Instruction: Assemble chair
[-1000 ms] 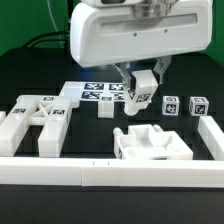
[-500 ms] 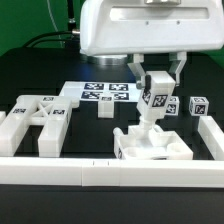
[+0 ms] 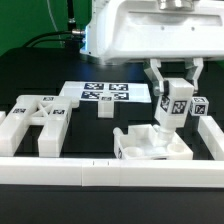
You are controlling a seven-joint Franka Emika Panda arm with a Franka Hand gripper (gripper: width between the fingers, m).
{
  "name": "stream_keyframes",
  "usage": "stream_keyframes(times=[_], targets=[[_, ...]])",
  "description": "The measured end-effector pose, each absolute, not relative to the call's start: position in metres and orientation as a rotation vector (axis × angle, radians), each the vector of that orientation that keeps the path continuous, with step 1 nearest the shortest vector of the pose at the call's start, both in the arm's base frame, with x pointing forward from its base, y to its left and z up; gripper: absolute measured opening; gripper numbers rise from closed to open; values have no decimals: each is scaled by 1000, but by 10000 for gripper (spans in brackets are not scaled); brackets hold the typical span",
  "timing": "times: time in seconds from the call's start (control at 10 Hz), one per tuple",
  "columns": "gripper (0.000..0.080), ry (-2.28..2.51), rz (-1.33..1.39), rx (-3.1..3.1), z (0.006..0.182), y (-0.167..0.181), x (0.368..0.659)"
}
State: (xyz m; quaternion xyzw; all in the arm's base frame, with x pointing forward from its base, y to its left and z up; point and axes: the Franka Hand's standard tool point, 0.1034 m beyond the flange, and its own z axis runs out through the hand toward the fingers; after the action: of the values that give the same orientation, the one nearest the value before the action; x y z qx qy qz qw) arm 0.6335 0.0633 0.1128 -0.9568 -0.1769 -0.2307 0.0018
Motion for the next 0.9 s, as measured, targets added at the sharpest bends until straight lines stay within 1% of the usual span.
stream_keyframes(times=[0.1,0.4,0.5,0.9], targets=[[287,-531,-774,-2988,112,71,637],[287,-536,-768,-2990,109,70,635],[287,-534,-752,-2992,105,71,630],[287,-532,-702,-2996,100,70,629]])
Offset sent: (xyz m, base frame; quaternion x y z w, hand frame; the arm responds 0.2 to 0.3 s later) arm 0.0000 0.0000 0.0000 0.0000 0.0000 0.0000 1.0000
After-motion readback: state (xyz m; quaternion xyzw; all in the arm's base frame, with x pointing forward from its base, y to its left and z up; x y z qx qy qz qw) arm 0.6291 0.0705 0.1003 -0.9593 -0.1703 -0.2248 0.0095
